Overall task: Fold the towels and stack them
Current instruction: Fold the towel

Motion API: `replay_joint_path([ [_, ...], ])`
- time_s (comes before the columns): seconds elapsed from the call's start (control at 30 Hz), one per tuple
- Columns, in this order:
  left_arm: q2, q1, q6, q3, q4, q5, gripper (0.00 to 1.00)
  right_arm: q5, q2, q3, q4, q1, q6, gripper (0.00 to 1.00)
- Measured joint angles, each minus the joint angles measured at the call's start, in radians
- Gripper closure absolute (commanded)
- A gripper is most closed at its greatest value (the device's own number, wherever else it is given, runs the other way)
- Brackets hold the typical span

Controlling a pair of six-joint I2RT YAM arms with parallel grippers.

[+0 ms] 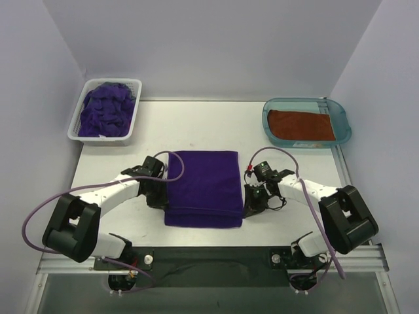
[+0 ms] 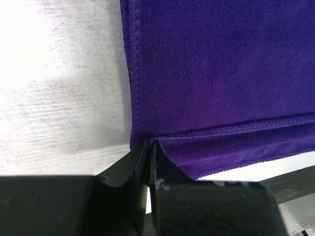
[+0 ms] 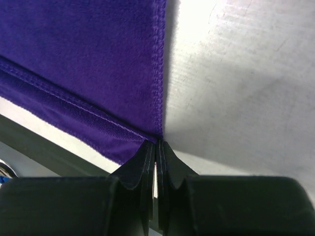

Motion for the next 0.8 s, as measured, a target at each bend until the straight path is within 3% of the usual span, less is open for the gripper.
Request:
replay_joint_path([
  [0.3, 0.006, 0.0, -0.011, -0.002, 0.008, -0.001, 0.98, -0.016, 0.024, 0.0, 0.017, -0.001, 0.004, 1.0],
  [0.47, -0.018, 0.0, -0.01, 0.008, 0.001, -0.007, 0.99, 0.033, -0.049, 0.0, 0.013, -0.001, 0.003, 1.0],
  [0.8, -0.103, 0.004, 0.018, 0.25, -0.103, -0.076, 0.99, 0.134, -0.243, 0.177, -0.11, -0.003, 0.0, 1.0],
])
